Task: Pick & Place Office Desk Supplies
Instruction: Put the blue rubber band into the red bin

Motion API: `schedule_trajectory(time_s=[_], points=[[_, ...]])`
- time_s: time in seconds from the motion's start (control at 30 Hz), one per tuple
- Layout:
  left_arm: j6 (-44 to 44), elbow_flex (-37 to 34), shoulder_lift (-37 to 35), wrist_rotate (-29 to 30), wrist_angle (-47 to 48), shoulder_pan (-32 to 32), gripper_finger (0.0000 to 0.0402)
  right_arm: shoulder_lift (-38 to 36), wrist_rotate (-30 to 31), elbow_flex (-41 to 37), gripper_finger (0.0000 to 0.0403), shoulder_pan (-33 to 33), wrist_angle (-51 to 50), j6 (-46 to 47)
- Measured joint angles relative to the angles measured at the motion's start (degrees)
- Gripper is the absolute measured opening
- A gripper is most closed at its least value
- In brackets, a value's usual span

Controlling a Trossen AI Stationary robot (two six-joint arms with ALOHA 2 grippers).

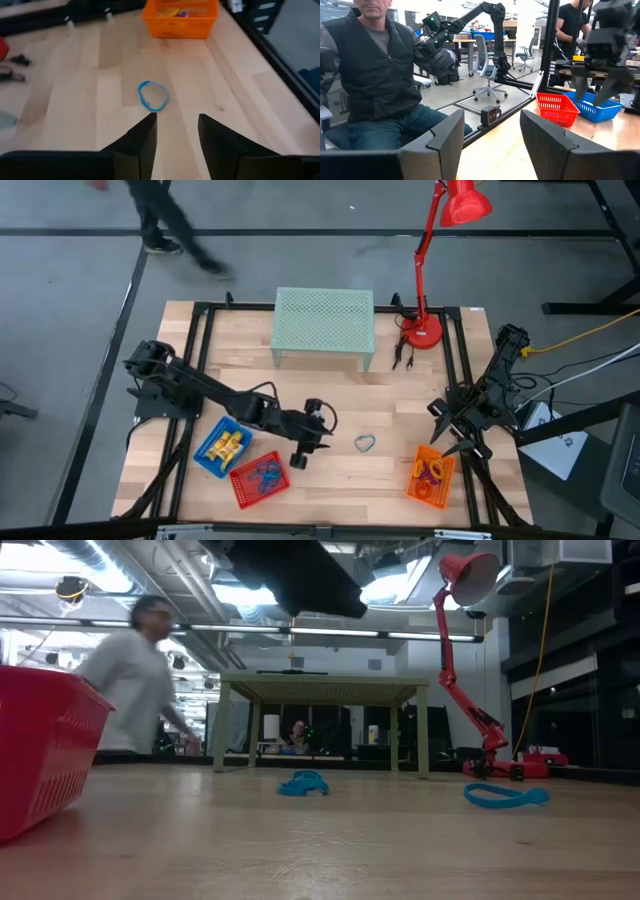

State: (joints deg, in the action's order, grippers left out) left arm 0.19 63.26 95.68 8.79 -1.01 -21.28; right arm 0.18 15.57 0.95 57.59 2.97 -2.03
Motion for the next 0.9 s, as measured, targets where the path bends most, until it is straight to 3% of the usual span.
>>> schedule_trajectory(time_s=[0.47,0.9], points=[[3.5,0.0,0.0,-2.9,-1.8,-0.5,0.0139,0.0,0.2,0.0,0.0194,0.0,0.1,-0.3],[3.4,0.0,-0.1,-2.9,-1.7,-0.3,0.0139,0.0,22.8,0.0,0.0194,-0.2,14.5,-4.5]])
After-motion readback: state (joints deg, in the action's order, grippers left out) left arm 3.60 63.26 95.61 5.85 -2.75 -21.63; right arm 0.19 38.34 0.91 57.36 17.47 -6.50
